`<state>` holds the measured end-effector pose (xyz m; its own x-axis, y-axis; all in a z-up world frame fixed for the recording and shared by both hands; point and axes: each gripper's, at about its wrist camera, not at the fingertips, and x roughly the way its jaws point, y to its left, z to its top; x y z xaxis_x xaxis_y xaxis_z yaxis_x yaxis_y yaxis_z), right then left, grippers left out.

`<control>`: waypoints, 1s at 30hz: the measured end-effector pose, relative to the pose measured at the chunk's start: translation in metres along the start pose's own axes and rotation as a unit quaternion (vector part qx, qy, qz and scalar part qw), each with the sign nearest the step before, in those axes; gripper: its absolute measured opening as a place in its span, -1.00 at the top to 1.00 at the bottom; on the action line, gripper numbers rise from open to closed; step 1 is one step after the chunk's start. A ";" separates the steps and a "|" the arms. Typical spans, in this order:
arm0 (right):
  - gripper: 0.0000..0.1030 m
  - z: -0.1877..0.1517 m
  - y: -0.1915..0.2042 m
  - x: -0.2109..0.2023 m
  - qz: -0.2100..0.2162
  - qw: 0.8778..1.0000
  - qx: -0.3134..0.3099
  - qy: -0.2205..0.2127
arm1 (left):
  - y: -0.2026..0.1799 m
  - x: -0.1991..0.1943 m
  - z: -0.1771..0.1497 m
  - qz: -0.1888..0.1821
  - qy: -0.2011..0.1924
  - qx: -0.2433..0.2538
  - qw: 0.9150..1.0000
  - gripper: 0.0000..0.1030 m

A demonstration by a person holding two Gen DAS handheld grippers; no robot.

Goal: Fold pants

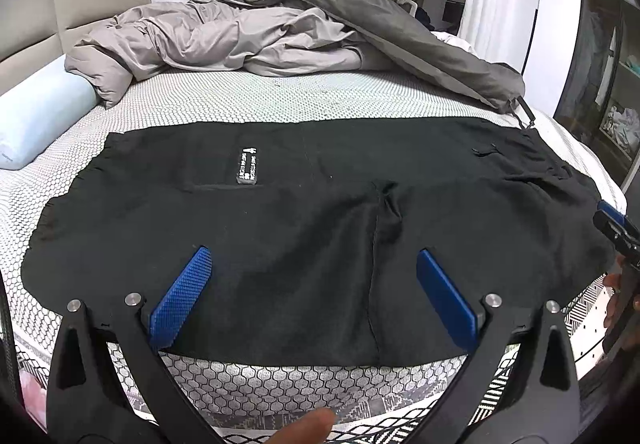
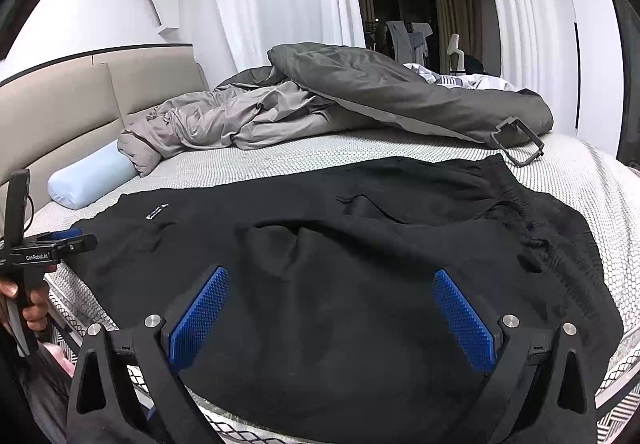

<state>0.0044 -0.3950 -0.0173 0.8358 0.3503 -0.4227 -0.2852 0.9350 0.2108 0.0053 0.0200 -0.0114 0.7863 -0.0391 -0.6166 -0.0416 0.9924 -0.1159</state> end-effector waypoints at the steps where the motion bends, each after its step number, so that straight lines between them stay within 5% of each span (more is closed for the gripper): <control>1: -1.00 0.000 -0.001 0.001 0.001 1.000 0.000 0.000 | 0.000 -0.001 0.001 0.000 -0.002 -0.001 1.000 -0.97; 11: -1.00 0.014 -0.011 -0.012 -0.019 0.999 0.017 0.041 | 0.012 -0.007 0.005 -0.001 -0.005 -0.020 1.000 -0.97; 15: -1.00 0.021 -0.021 -0.024 -0.020 0.999 0.035 0.034 | 0.044 -0.019 -0.006 0.031 -0.006 -0.054 0.998 -0.97; 23: -1.00 0.022 -0.046 -0.036 -0.012 0.996 0.081 0.028 | 0.127 -0.049 -0.038 0.089 0.019 -0.171 0.981 -0.97; 30: -1.00 0.013 -0.054 -0.046 -0.011 0.998 0.063 0.030 | 0.197 -0.037 -0.055 0.015 0.049 -0.289 0.956 -0.70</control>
<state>-0.0127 -0.4618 0.0018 0.8103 0.3364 -0.4799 -0.2034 0.9294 0.3080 -0.0657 0.2110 -0.0542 0.7194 -0.0496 -0.6928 -0.4196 0.7638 -0.4904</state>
